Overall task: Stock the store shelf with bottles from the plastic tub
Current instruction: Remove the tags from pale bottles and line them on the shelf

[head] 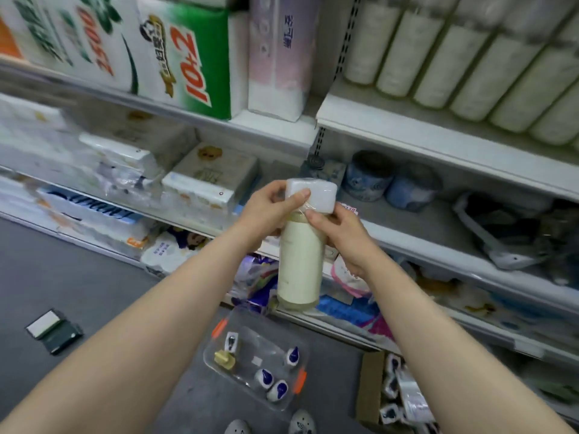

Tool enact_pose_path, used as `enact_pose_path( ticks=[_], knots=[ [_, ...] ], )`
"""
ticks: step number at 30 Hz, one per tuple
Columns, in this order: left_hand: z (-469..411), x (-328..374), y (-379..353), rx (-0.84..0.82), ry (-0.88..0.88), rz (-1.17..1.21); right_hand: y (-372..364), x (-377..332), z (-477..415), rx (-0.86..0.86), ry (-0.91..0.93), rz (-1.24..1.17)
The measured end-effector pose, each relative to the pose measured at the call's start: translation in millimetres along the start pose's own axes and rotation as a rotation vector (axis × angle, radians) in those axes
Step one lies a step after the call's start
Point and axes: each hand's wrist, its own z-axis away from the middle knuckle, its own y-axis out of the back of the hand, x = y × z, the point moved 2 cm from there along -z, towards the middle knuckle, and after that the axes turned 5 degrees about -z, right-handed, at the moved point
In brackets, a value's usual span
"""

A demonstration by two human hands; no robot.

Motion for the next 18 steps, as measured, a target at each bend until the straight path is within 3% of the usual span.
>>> enact_pose_path(
  ticks=[18],
  knots=[
    [-54,167,-23,-0.058,-0.309,-0.017,39,-158,-31,0.059,0.361,0.020]
  ],
)
